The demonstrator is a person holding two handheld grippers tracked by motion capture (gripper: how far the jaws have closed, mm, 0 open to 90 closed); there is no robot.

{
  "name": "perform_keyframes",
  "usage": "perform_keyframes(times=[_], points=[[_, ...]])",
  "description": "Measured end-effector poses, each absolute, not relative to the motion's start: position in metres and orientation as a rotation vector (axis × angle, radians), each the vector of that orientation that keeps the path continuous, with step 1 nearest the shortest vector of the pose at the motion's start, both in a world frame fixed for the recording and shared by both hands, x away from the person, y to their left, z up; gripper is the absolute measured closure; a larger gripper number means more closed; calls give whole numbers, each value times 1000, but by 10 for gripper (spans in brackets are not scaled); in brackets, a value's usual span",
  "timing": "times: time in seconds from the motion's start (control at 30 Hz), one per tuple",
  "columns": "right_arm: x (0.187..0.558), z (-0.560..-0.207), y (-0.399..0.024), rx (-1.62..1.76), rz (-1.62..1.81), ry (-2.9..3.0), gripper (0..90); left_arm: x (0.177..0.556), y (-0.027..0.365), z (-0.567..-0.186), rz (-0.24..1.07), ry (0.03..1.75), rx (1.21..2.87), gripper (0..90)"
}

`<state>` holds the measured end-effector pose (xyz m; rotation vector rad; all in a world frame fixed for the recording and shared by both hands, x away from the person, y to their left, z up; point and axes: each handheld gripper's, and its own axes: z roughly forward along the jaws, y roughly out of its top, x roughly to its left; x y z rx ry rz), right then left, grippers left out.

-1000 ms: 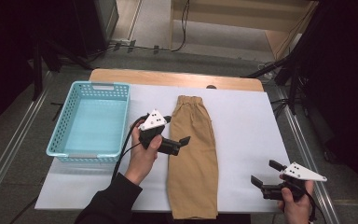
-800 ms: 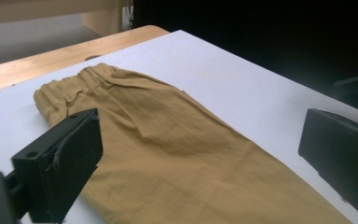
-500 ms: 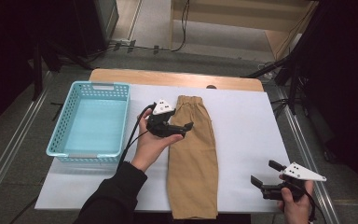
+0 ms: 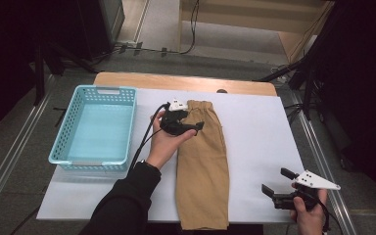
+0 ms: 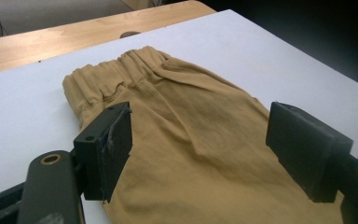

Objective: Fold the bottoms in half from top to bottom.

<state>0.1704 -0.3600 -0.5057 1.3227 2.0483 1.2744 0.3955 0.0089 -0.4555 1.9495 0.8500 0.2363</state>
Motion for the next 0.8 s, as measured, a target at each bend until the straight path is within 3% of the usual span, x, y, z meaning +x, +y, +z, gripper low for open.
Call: perform_keyframes(times=[0.8], points=[[174, -506, -352, 1306, 1262, 2073, 0, 454, 11, -484, 235, 1035, 1952, 302]])
